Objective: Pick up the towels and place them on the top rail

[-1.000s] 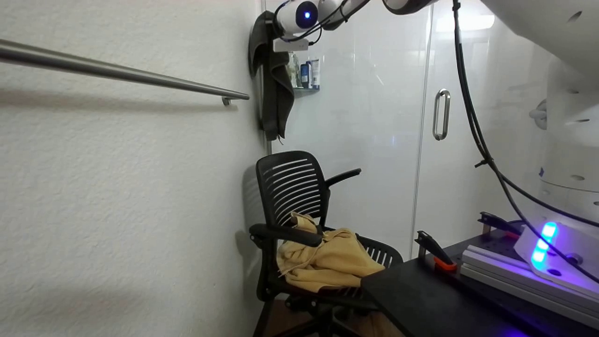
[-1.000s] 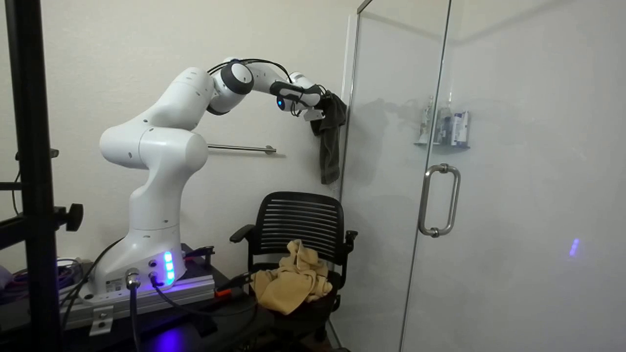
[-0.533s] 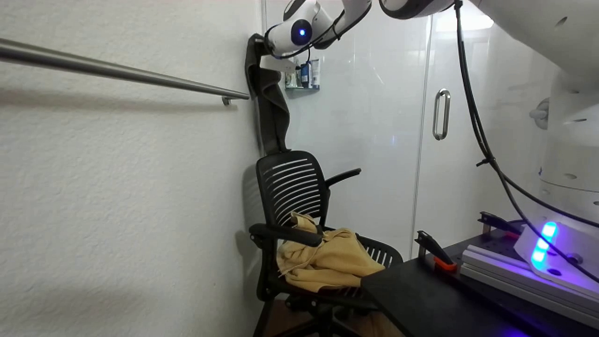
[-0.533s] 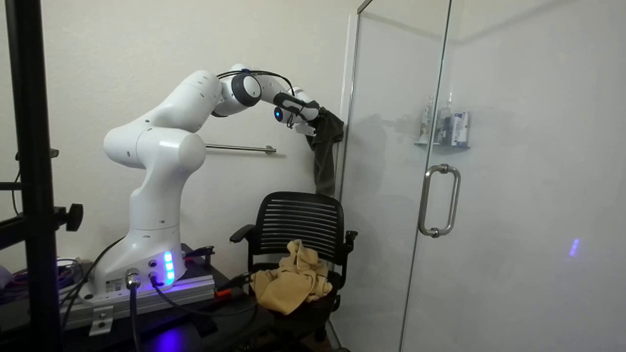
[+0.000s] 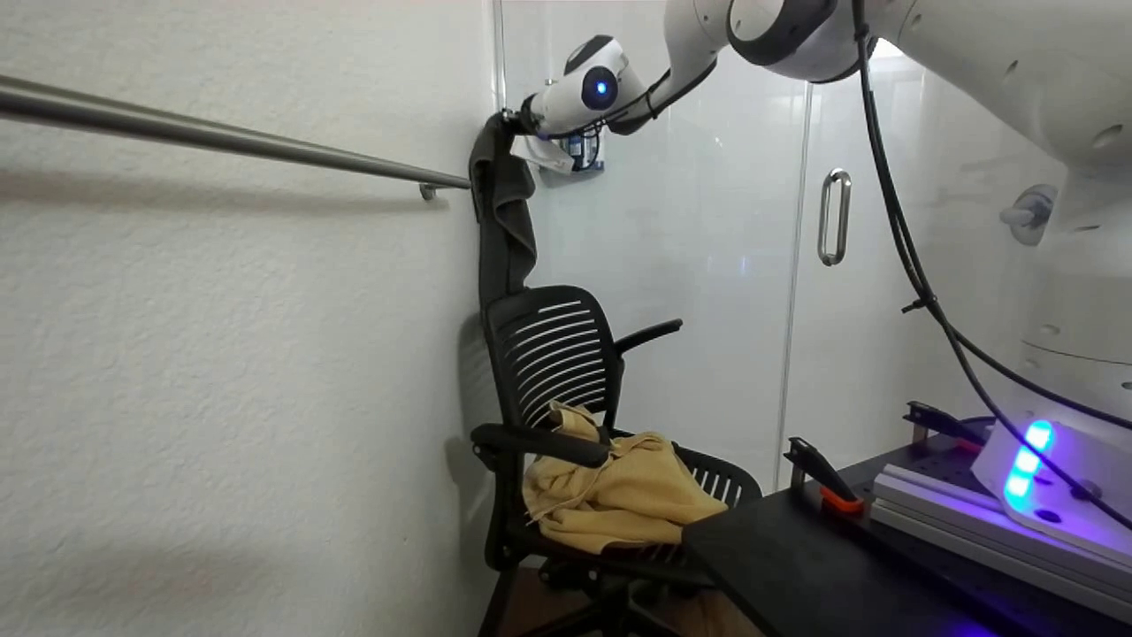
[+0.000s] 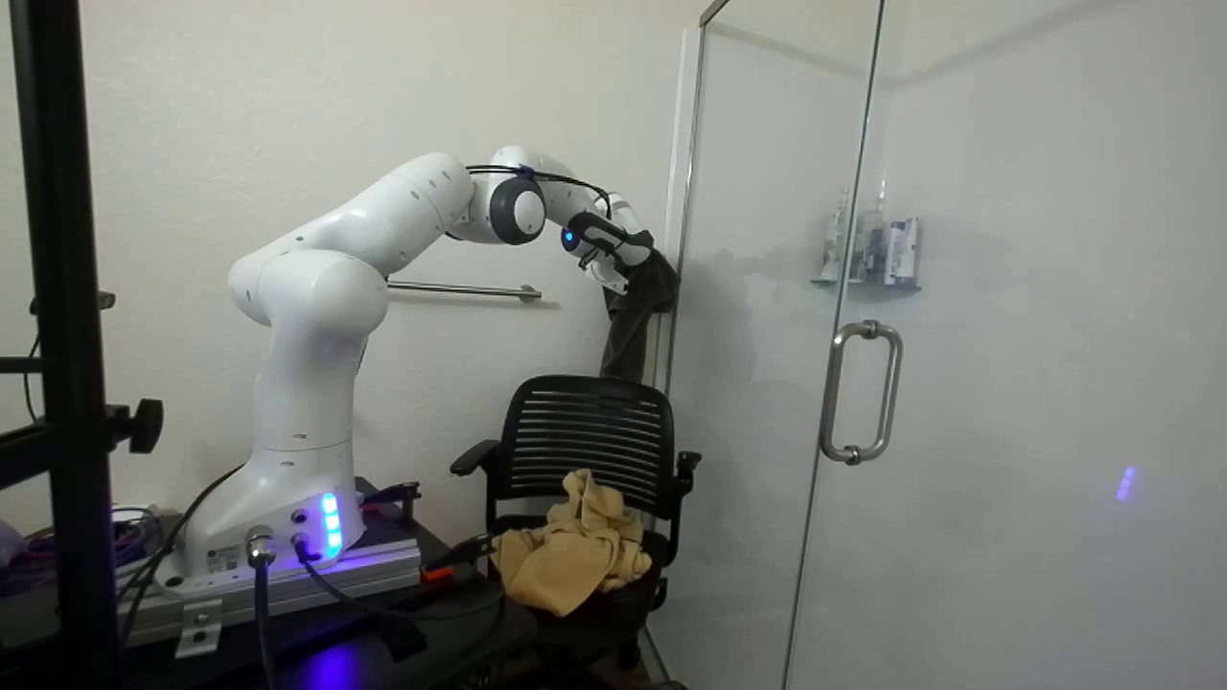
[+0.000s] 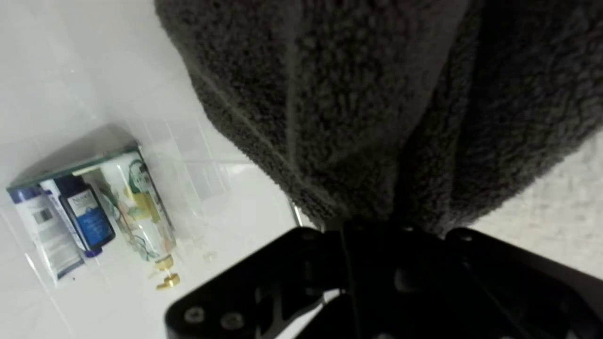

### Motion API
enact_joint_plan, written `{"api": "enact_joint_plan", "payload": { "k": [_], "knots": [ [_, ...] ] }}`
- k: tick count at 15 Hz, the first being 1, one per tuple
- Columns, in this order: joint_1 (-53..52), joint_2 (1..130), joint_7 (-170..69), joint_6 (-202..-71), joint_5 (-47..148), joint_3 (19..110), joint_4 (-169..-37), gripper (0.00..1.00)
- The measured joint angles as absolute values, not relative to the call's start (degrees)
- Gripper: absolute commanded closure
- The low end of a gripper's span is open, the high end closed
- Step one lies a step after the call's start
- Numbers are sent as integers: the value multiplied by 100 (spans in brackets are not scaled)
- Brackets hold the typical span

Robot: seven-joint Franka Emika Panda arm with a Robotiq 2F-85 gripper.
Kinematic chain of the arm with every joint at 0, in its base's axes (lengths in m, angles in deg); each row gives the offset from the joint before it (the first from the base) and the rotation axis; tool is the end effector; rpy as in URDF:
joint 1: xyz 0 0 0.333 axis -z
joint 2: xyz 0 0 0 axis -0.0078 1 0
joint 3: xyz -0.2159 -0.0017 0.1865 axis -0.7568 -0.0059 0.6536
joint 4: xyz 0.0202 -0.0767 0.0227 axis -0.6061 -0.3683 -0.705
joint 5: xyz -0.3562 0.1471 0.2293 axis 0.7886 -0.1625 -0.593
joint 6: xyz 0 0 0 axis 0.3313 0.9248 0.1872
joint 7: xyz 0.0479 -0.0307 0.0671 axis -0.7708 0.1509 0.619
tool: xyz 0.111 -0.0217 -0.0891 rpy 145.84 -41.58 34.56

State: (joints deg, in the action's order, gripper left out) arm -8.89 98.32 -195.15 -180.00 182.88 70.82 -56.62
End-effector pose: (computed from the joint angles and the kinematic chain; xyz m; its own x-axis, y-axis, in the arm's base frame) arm 0.8316 0.2145 0.4280 0.1095 -0.2499 0.9621 0.1410 -0.9542 -0.2639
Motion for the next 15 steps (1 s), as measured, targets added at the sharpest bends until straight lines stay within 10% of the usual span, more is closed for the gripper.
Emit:
{"api": "enact_joint_plan", "payload": {
  "k": [9, 15],
  "knots": [
    [-1508, 9041, -19519, -19998, 17305, 5250, -7907, 99],
    [-1570, 8435, -19543, -20061, 17381, 5984, -9735, 99]
  ]
}}
